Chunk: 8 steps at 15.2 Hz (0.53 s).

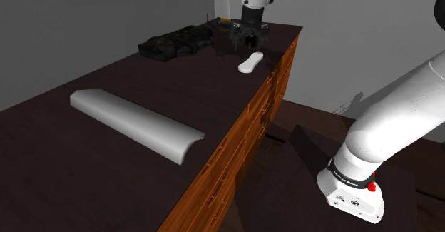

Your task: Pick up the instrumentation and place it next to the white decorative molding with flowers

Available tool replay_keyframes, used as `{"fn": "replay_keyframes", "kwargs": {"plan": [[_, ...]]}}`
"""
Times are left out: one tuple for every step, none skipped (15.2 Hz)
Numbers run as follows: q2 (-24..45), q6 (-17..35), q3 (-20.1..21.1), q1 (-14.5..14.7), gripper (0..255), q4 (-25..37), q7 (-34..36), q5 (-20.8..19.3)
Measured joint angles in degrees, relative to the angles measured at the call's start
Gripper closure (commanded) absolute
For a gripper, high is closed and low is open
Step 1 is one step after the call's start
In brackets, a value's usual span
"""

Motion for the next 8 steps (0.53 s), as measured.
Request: {"fn": "replay_keyframes", "kwargs": {"plan": [[1.8,0.0,-0.1,-0.6,0,1.2,2.0,-0.3],[3.3,0.3,-0.4,-1.3,0,1.9,3.9,-0.5],[5.0,0.2,-0.9,-2.1,0,3.2,5.6,-0.8],[6.5,0.5,-1.2,-2.7,0,3.9,7.4,-1.0],[7.9,0.6,-1.5,-3.2,0,4.6,9.4,-1.2],[9.3,0.1,-2.1,-4.0,0,5.9,10.9,-1.3],[10.5,0.3,-2.6,-4.6,0,6.4,12.5,-1.5],[12.0,0.2,-3.0,-5.1,0,7.3,14.4,-1.6]]}}
